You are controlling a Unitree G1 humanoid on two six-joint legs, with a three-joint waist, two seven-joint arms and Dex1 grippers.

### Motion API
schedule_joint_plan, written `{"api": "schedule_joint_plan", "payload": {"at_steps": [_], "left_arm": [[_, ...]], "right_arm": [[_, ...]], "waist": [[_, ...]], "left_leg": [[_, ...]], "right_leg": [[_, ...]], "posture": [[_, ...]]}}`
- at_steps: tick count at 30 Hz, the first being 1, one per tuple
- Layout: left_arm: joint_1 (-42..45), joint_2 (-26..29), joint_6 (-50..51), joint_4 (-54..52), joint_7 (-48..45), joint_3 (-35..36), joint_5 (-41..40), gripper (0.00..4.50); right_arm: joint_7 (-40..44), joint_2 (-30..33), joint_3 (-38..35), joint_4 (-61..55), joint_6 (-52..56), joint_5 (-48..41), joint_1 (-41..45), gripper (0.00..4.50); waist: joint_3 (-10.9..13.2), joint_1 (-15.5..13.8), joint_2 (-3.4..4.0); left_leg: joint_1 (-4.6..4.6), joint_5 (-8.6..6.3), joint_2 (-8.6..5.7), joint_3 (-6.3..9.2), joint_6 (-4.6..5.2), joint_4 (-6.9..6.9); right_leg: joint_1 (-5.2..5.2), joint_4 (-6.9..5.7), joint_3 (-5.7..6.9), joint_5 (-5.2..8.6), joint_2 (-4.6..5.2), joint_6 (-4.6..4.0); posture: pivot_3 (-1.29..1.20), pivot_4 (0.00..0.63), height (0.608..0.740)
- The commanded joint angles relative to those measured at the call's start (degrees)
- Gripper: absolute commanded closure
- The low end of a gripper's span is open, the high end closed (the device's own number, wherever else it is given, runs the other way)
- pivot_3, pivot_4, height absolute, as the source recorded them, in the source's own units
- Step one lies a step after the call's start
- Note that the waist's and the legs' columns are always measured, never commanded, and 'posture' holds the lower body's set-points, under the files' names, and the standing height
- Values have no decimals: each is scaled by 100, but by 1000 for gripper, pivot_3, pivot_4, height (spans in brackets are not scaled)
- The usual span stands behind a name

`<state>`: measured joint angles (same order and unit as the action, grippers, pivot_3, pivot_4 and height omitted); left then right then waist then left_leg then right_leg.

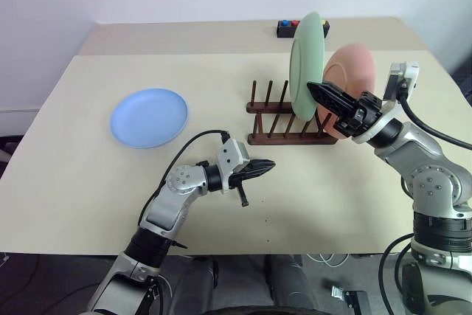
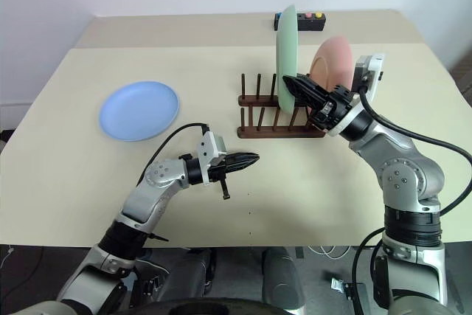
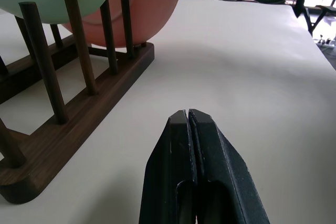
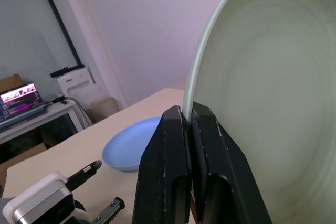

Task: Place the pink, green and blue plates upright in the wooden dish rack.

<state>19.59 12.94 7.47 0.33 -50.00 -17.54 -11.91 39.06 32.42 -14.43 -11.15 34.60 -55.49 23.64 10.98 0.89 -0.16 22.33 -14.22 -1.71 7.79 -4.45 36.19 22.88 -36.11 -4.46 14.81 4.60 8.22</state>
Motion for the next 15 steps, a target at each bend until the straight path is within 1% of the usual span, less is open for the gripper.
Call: {"api": "schedule_joint_plan", "payload": {"at_steps": [1, 3, 4, 7, 9, 10, 11, 15], "left_arm": [[70, -17, -12, -129, -17, 26, -62, 4500], [71, -17, -14, -128, -16, 27, -61, 4500], [70, -17, -15, -127, -11, 28, -57, 4500], [68, -14, -19, -132, -1, 33, -52, 4500], [68, -15, -21, -131, 2, 33, -51, 4500], [68, -15, -25, -128, 6, 34, -48, 4500], [68, -16, -29, -125, 9, 35, -47, 4500], [58, -20, -78, -143, 38, 45, -30, 4500]], "right_arm": [[37, -51, -185, -76, 26, -127, 38, 4202], [43, -57, -190, -78, 45, -138, 39, 3642], [45, -61, -192, -85, 52, -143, 38, 3231], [37, -73, -194, -115, 61, -121, 45, 1697], [34, -78, -199, -122, 51, -86, 51, 756], [28, -77, -200, -127, 33, -53, 55, 167], [22, -74, -200, -136, 16, -23, 60, 72], [17, -20, -187, -239, -15, 64, 51, 72]], "waist": [[0, 0, 0], [0, 2, 0], [0, 2, 0], [0, 3, 0], [0, 1, 0], [0, 1, 0], [0, 1, 0], [0, 2, 0]], "left_leg": [[0, 0, 0, 0, 0, 0], [0, 0, 0, 0, 0, 0], [0, 0, 0, 0, 0, 0], [0, 0, 0, 0, 0, 0], [0, 0, 0, 0, 0, 0], [0, 0, 0, 0, 0, -1], [0, 0, 0, 0, 0, -1], [0, 0, 0, 0, 0, -1]], "right_leg": [[0, 0, 0, 0, 0, 0], [0, 0, 0, 0, 0, 0], [0, 0, 0, 0, 0, 0], [0, 0, 0, 0, 0, 0], [0, 0, 0, 0, 0, 0], [0, 0, 0, 0, 0, 0], [0, 0, 0, 0, 0, 0], [0, 1, 0, 0, 0, 0]], "posture": [[0, 150, 740], [0, 150, 740], [0, 150, 740], [0, 150, 740], [0, 150, 740], [0, 150, 740], [0, 150, 740], [0, 150, 740]]}}
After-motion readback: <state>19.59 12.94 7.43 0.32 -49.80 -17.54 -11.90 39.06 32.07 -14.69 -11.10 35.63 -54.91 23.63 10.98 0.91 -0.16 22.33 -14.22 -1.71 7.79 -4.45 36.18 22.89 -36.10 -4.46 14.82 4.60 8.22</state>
